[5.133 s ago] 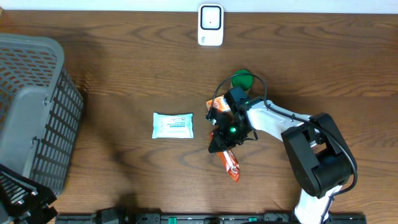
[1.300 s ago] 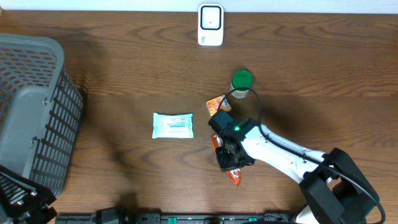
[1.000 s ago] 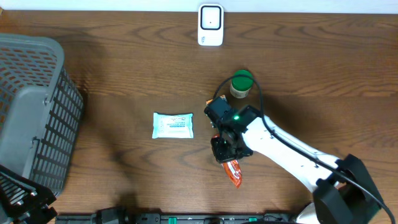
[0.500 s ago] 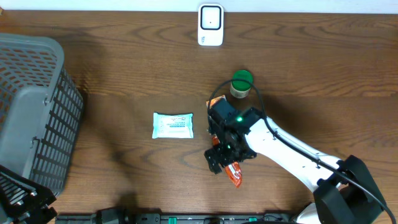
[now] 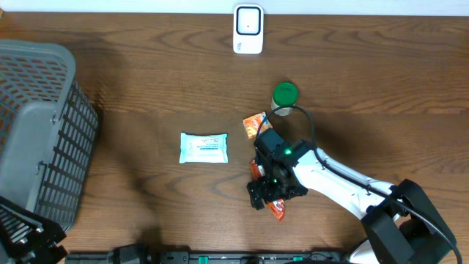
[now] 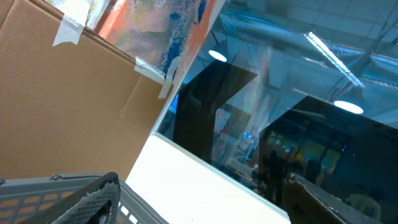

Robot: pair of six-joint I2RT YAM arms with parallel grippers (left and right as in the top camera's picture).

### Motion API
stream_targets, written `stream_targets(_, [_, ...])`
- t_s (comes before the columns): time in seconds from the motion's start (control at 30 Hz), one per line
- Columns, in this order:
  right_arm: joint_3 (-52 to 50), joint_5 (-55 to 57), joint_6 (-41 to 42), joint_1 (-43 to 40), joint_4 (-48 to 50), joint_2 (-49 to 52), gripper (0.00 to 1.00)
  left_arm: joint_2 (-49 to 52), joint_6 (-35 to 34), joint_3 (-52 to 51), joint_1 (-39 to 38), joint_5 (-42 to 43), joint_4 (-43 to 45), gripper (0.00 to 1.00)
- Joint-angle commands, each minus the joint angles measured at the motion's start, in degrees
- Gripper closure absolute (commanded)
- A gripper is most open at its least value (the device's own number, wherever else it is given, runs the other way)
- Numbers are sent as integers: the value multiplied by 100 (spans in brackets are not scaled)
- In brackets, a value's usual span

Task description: Scan the item barcode

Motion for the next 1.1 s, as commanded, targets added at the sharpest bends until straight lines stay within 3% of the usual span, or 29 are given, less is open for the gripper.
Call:
stream_targets(0.0, [-234, -70, 452, -107, 13, -66, 1, -94, -52, -35, -22, 33, 50, 16])
stream_targets(0.2, [-754, -122, 564, -179, 304, -66, 1, -98, -52, -35, -22, 33, 50, 16])
stream_targets(0.23, [-841, -181, 586, -188, 400, -66, 5, -98, -52, -35, -22, 33, 50, 16])
stream_targets(0.4, [-1174, -415, 682, -190, 933, -66, 84, -98, -52, -35, -22, 33, 50, 16])
stream_targets(0.47, [-1261, -415, 763, -188, 1071, -66, 99, -98, -52, -35, -22, 33, 50, 16])
stream_targets(0.67, [-1263, -455, 756, -195, 1475, -70, 99, -98, -52, -35, -22, 33, 50, 16])
stream_targets(0.8, [-1104, -1154, 446, -304, 2011, -203, 99, -98, -52, -35, -22, 33, 50, 16])
stream_targets(1.07, [-739, -1912, -485, -498, 1895, -1611, 98, -98, -52, -35, -22, 33, 48, 16])
